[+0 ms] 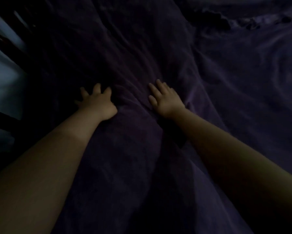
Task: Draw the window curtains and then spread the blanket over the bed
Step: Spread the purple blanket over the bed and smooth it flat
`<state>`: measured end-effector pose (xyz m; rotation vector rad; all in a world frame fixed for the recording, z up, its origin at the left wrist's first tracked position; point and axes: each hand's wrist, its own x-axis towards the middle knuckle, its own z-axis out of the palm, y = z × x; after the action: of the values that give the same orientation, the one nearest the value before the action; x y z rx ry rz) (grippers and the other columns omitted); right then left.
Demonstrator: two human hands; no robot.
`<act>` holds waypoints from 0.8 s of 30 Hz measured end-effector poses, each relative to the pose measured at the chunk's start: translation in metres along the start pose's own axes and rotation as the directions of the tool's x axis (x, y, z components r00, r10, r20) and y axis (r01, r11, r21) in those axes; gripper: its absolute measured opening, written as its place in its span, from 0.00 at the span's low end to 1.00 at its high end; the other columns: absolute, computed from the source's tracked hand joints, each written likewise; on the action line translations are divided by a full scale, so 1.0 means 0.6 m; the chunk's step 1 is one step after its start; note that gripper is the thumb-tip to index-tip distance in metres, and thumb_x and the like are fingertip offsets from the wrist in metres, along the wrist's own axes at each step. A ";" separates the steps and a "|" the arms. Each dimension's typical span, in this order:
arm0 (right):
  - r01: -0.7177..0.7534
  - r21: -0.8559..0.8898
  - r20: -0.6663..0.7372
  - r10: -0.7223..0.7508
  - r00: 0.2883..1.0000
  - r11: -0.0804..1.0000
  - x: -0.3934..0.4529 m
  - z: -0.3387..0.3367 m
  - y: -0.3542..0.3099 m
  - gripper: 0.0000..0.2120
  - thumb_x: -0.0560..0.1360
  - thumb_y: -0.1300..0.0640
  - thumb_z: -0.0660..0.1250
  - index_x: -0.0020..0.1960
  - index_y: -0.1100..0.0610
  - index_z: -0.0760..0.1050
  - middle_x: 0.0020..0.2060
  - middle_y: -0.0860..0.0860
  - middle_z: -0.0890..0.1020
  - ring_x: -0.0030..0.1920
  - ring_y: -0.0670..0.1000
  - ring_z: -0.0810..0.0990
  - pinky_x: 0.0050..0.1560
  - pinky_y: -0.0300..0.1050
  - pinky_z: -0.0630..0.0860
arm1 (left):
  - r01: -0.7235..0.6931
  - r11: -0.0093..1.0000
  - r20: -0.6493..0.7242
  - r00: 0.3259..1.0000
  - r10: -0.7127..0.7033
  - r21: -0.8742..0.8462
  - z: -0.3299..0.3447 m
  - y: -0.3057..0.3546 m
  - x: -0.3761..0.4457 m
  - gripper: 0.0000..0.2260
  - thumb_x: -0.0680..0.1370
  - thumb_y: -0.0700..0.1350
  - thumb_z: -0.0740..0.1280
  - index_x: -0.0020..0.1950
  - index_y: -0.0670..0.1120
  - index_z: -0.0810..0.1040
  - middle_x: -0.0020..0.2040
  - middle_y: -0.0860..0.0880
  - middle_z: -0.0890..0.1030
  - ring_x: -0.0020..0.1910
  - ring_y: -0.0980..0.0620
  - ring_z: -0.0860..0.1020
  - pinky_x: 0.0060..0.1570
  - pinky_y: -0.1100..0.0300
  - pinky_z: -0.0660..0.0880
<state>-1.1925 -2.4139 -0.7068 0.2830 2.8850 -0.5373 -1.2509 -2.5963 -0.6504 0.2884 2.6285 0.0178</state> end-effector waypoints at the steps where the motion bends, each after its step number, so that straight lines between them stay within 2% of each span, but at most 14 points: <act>1: 0.029 0.053 -0.036 -0.027 0.999 0.998 -0.040 0.007 0.021 0.24 0.80 0.49 0.49 0.75 0.52 0.50 0.76 0.56 0.50 0.76 0.56 0.50 0.74 0.52 0.48 | 0.008 1.000 0.003 1.000 -0.008 0.005 0.016 0.024 -0.021 0.28 0.78 0.50 0.56 0.75 0.54 0.49 0.77 0.49 0.44 0.74 0.35 0.42 0.70 0.34 0.47; 4: 0.086 0.123 -0.064 -0.079 0.995 0.989 -0.131 0.042 0.064 0.24 0.80 0.51 0.52 0.74 0.53 0.52 0.76 0.55 0.53 0.76 0.55 0.52 0.74 0.52 0.48 | 0.079 0.997 -0.023 0.997 -0.079 0.000 0.043 0.057 -0.067 0.25 0.78 0.48 0.55 0.74 0.47 0.54 0.77 0.46 0.52 0.74 0.36 0.46 0.70 0.34 0.50; 7: 0.083 0.137 0.043 -0.090 0.995 0.987 -0.225 0.068 0.138 0.24 0.80 0.51 0.50 0.75 0.52 0.50 0.76 0.52 0.52 0.76 0.51 0.50 0.75 0.53 0.46 | 0.153 0.985 -0.139 0.977 -0.162 -0.079 0.090 0.105 -0.129 0.21 0.78 0.45 0.55 0.70 0.40 0.62 0.73 0.40 0.61 0.73 0.38 0.55 0.70 0.37 0.54; 9: 0.118 0.082 0.139 -0.129 0.982 0.990 -0.281 0.077 0.189 0.25 0.80 0.50 0.49 0.75 0.53 0.49 0.77 0.51 0.50 0.76 0.51 0.48 0.75 0.52 0.46 | 0.150 0.973 -0.256 0.947 -0.192 -0.176 0.127 0.137 -0.177 0.19 0.78 0.45 0.56 0.67 0.36 0.65 0.71 0.37 0.65 0.71 0.37 0.60 0.69 0.38 0.57; 12: 0.266 -0.112 0.279 -0.226 0.933 0.958 -0.370 0.070 0.281 0.26 0.80 0.47 0.49 0.75 0.51 0.48 0.77 0.51 0.49 0.76 0.52 0.47 0.75 0.53 0.44 | 0.153 0.967 -0.294 0.933 -0.209 -0.203 0.199 0.200 -0.262 0.22 0.79 0.48 0.55 0.70 0.38 0.62 0.74 0.37 0.60 0.74 0.39 0.55 0.71 0.40 0.52; 15: 0.385 -0.234 0.401 -0.273 0.875 0.893 -0.453 0.043 0.387 0.26 0.79 0.46 0.48 0.75 0.48 0.48 0.77 0.50 0.49 0.76 0.52 0.46 0.74 0.56 0.42 | 0.129 0.977 -0.267 0.948 -0.172 -0.169 0.257 0.267 -0.337 0.23 0.80 0.49 0.53 0.72 0.41 0.58 0.76 0.40 0.56 0.75 0.42 0.52 0.72 0.40 0.49; 17: 0.398 -0.275 0.449 -0.249 0.858 0.875 -0.500 0.024 0.454 0.25 0.80 0.46 0.48 0.75 0.48 0.47 0.77 0.50 0.48 0.76 0.52 0.45 0.75 0.54 0.42 | 0.125 0.987 -0.249 0.957 -0.147 -0.102 0.286 0.304 -0.376 0.25 0.79 0.50 0.54 0.74 0.42 0.56 0.76 0.41 0.55 0.75 0.41 0.52 0.72 0.40 0.49; 19: 0.337 -0.296 0.441 -0.186 0.878 0.894 -0.549 0.005 0.513 0.25 0.80 0.47 0.48 0.75 0.47 0.47 0.77 0.49 0.48 0.76 0.52 0.45 0.75 0.54 0.43 | 0.107 0.994 -0.195 0.976 -0.101 0.024 0.309 0.348 -0.416 0.26 0.79 0.52 0.55 0.74 0.44 0.56 0.76 0.42 0.55 0.75 0.41 0.51 0.72 0.39 0.49; 21: 0.258 -0.281 0.400 -0.131 0.907 0.925 -0.583 0.000 0.545 0.25 0.80 0.47 0.48 0.75 0.48 0.47 0.77 0.49 0.48 0.76 0.51 0.45 0.75 0.53 0.43 | 0.049 0.987 -0.088 0.995 -0.036 0.153 0.330 0.383 -0.445 0.23 0.78 0.52 0.56 0.72 0.47 0.60 0.76 0.44 0.56 0.75 0.42 0.53 0.71 0.40 0.50; 24: 0.184 -0.232 0.346 -0.096 0.933 0.955 -0.642 -0.007 0.588 0.24 0.80 0.47 0.48 0.75 0.48 0.48 0.77 0.49 0.48 0.76 0.52 0.45 0.75 0.53 0.43 | -0.011 0.983 0.073 0.997 -0.003 0.185 0.366 0.455 -0.500 0.19 0.78 0.50 0.56 0.67 0.46 0.66 0.71 0.45 0.66 0.69 0.45 0.63 0.68 0.45 0.60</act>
<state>-0.7444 -2.1472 -0.7353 -0.0544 2.6135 -0.1945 -0.8349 -2.3999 -0.6840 0.3511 2.5600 -0.2330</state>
